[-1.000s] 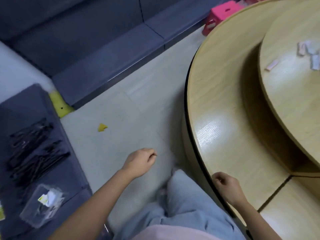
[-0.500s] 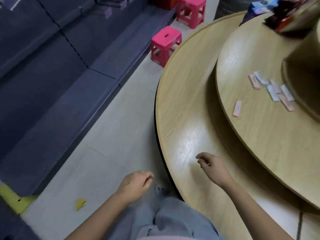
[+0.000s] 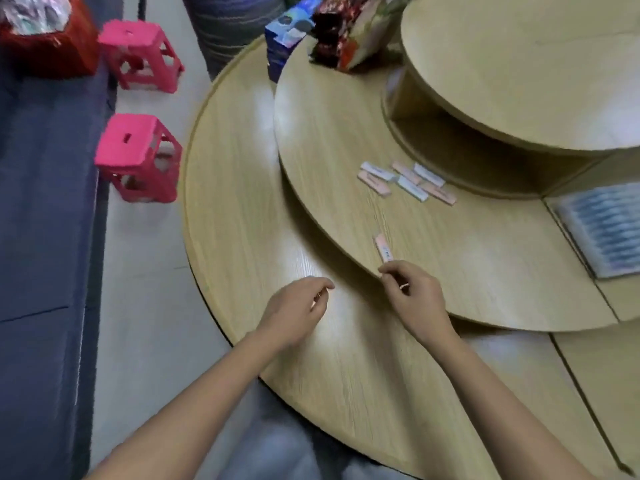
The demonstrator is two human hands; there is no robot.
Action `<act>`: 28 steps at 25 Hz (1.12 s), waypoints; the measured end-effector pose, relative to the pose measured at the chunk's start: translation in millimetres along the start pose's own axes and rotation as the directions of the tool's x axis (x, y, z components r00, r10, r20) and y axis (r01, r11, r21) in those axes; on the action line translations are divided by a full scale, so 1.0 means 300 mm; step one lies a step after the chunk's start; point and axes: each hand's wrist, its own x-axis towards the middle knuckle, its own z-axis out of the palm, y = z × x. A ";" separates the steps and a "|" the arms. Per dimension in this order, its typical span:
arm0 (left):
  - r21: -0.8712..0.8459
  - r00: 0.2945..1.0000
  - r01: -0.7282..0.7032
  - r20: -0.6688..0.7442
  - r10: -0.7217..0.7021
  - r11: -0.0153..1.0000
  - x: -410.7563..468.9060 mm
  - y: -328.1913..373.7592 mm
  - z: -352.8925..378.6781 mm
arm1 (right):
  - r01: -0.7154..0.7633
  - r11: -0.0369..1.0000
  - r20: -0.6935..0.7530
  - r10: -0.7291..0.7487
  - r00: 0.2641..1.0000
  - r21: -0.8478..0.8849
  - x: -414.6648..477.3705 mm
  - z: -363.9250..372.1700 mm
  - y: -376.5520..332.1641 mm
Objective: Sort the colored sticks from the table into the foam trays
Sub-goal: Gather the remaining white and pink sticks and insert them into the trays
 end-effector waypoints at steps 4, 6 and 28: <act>0.152 0.954 -0.295 -0.014 0.301 0.943 0.379 0.025 -0.194 | -0.357 0.913 -0.229 0.311 0.922 -0.197 0.129 0.049 -0.017; 0.250 0.932 -0.354 0.018 0.361 0.901 0.543 0.067 -0.224 | -0.437 0.849 -0.255 0.370 0.893 -0.297 0.178 0.094 -0.019; 0.486 0.749 -0.652 0.294 0.594 0.582 0.976 0.127 -0.077 | -0.353 0.922 -0.158 0.329 0.931 -0.160 0.634 -0.113 0.148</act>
